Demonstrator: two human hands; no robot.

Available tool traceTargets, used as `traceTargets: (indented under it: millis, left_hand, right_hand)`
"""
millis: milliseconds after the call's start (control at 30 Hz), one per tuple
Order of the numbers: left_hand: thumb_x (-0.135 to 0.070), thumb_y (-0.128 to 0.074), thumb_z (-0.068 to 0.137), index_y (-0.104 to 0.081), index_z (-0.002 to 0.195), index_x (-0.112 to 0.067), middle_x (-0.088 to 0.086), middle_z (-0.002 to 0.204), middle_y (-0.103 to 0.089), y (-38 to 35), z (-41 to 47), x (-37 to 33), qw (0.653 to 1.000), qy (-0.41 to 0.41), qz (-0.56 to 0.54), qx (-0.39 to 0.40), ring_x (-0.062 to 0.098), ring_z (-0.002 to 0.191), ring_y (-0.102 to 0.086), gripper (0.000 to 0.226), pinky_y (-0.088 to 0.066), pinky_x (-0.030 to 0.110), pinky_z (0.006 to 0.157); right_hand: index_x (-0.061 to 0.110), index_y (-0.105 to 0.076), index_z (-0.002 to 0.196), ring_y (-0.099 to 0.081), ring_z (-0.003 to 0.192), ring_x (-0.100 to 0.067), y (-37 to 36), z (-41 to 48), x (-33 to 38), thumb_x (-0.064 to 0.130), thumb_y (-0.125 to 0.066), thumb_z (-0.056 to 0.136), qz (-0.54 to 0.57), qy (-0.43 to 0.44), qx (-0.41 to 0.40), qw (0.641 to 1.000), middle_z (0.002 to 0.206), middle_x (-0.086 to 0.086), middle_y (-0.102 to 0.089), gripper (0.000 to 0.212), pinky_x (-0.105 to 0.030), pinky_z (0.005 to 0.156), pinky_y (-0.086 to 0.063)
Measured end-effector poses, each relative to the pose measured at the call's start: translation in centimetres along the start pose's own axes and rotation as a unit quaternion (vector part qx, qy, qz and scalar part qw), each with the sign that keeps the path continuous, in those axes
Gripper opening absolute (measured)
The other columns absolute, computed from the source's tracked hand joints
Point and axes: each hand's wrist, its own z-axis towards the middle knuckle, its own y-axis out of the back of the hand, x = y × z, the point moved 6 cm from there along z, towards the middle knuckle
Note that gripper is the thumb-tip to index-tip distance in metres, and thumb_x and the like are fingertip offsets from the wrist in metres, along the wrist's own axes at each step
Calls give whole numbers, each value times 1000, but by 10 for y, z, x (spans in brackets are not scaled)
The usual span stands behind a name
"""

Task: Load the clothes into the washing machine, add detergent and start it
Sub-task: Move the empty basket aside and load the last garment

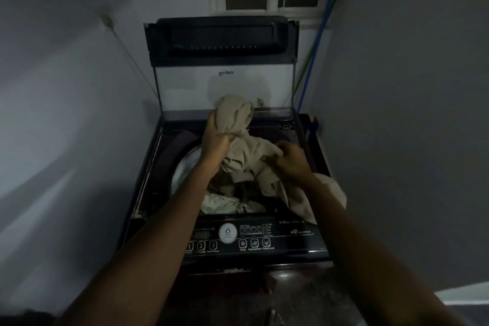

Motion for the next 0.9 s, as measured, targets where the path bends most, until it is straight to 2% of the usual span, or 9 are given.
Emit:
traceTargets:
  millis: [167,233,333,433,500,567,667,767,900]
  left_hand:
    - [-18,-57,88,-59,119,-15,13,116,-62,13,19,18,977,-50,206,7,29,103,-62,31,-54,39,86]
    - [-20,-63,82,-54,124,-12,18,119,-54,16,19,30,962,-51,270,10,35,106,-57,43,-52,42,89]
    - [-35,-59,80,-44,136,-13,18,132,-41,21,14,45,951,-39,306,26,33,119,-48,63,-45,43,97]
    - [-35,-53,83,-46,136,-13,16,139,-40,29,15,65,942,0,333,34,34,121,-47,58,-42,39,95]
    - [-25,-57,83,-54,134,-12,17,140,-43,31,16,80,913,-2,407,38,37,121,-49,52,-42,39,91]
    - [-22,-60,80,-59,131,-17,15,142,-41,31,17,101,864,-15,501,56,39,124,-45,51,-43,42,95]
    - [-16,-64,84,-61,131,-22,14,145,-40,31,22,146,831,1,541,129,38,129,-41,48,-41,45,103]
    - [-12,-58,90,-57,135,-12,15,146,-46,30,27,180,862,12,462,206,36,133,-43,45,-37,44,110]
    - [-19,-60,94,-41,147,-11,15,159,-21,34,20,231,835,56,448,315,31,146,-24,58,-25,36,118]
  right_hand:
    - [13,-60,82,-57,75,-17,-27,34,8,9,-63,79,95,12,-74,993,79,0,-62,6,-29,66,-45]
    - [10,-60,85,-58,76,-20,-49,46,4,6,-59,83,218,-73,-37,973,81,-5,-62,5,-33,67,-49]
    - [6,-62,94,-65,78,-25,-80,53,6,-2,-55,85,415,-162,70,893,85,-11,-67,14,-36,70,-56]
    - [3,-65,102,-67,80,-27,-104,51,2,-7,-43,86,471,-199,155,845,92,-17,-70,29,-34,68,-58]
    - [-3,-63,110,-66,83,-28,-116,49,-11,-5,-47,90,414,-189,144,879,106,-26,-67,25,-27,63,-56]
    - [-11,-61,107,-63,86,-30,-119,49,-27,-1,-53,91,260,-139,89,951,108,-30,-64,21,-25,64,-52]
    - [7,-62,114,-59,104,-31,-119,48,-37,19,-66,80,13,-30,32,999,114,-15,-61,36,-34,78,-47]
    - [24,-45,138,-51,120,-30,-153,38,-42,32,-65,76,-183,62,172,966,144,-7,-39,66,-38,89,-49]
    - [29,-21,151,-41,131,-34,-191,32,-65,36,-53,91,-289,76,273,914,161,1,-7,68,-43,99,-45]
